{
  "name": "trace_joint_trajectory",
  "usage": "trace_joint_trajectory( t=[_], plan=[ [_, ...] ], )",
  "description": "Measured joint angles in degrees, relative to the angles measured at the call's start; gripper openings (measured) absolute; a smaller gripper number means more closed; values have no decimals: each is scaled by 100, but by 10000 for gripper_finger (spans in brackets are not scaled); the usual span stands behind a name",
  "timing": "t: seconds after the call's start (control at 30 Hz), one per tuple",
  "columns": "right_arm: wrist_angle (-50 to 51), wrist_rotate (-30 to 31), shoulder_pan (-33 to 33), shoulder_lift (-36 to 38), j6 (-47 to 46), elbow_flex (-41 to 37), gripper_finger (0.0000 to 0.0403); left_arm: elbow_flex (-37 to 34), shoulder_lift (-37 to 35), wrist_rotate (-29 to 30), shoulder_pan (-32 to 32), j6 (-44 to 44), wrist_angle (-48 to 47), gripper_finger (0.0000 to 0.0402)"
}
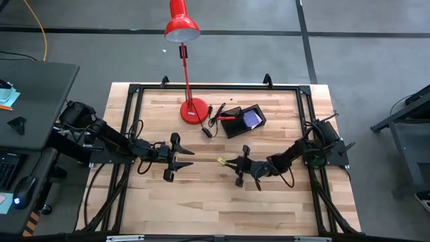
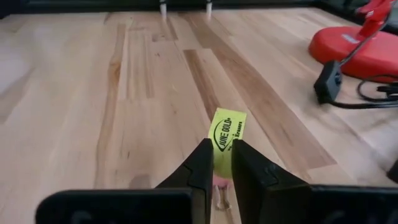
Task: Pick and place office supplies into organizer
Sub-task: Put the yellow eraser into the black desk organizer
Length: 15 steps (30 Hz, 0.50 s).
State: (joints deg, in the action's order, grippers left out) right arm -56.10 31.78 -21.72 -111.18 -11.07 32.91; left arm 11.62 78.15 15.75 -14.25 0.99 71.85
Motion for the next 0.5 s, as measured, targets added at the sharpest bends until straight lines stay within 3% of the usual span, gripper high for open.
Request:
trace_joint_trajectory(
  t=[0.23,0.37,0.5],
  plan=[
    [-127,599,-3,165,-176,2,26,0,0,0,0,0,0,168],
    [-15,1284,40,520,-201,2,18,0,0,0,1,-31,8,168],
    [426,1541,175,960,-208,2,2,0,0,-2,-2,-131,39,168]
  ],
)
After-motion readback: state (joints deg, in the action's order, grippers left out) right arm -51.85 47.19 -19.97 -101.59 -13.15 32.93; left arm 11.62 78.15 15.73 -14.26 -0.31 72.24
